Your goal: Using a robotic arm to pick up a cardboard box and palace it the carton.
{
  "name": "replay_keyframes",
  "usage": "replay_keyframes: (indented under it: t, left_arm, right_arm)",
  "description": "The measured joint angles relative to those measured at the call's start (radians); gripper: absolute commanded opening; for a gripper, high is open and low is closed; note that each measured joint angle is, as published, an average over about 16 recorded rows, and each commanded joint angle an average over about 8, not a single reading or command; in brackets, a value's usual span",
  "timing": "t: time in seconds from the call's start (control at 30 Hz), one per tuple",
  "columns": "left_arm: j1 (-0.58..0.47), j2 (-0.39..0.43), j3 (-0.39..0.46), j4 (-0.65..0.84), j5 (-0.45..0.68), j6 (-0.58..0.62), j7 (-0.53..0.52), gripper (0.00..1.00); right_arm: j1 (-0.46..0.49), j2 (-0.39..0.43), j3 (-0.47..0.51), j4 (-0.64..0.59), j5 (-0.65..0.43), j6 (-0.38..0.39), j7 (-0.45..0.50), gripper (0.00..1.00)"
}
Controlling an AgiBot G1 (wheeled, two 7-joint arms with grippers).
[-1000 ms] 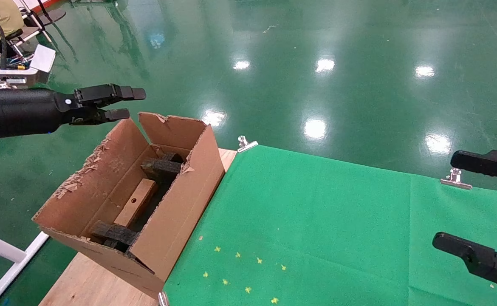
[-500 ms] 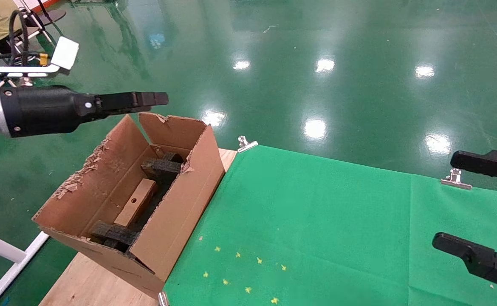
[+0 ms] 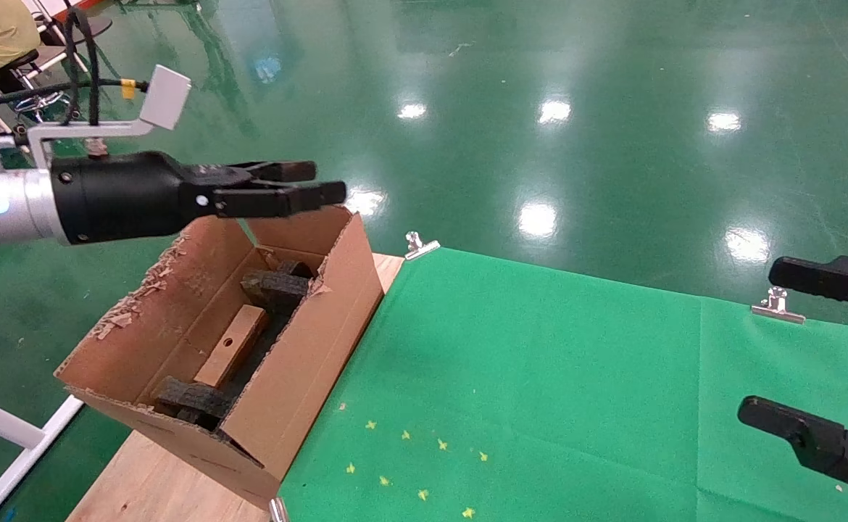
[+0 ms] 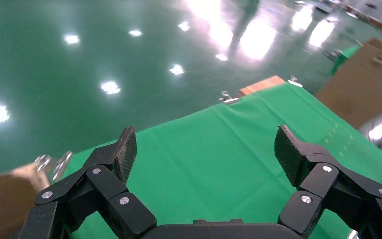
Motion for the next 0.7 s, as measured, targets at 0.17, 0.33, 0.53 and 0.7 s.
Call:
replay_keyframes:
  t: [0.17, 0.33, 0.53, 0.7]
  left_arm:
    - [0.068, 0.004, -0.012, -0.096, -0.067, -0.004, 0.054, 1.0]
    - [0.136, 0.008, -0.023, -0.192, -0.134, -0.007, 0.109, 1.0]
    - [0.218, 0.012, -0.038, -0.306, -0.215, -0.011, 0.175, 1.0]
    - [0.287, 0.016, -0.049, -0.402, -0.282, -0.015, 0.229, 1.0]
  right_arm:
    - [0.0, 0.0, 0.0, 0.0, 0.0, 0.0, 0.0, 1.0]
    - [0.0, 0.0, 0.0, 0.0, 0.0, 0.0, 0.0, 1.0]
    - [0.0, 0.0, 0.0, 0.0, 0.0, 0.0, 0.0, 1.0]
    - [0.0, 0.0, 0.0, 0.0, 0.0, 0.0, 0.0, 1.0]
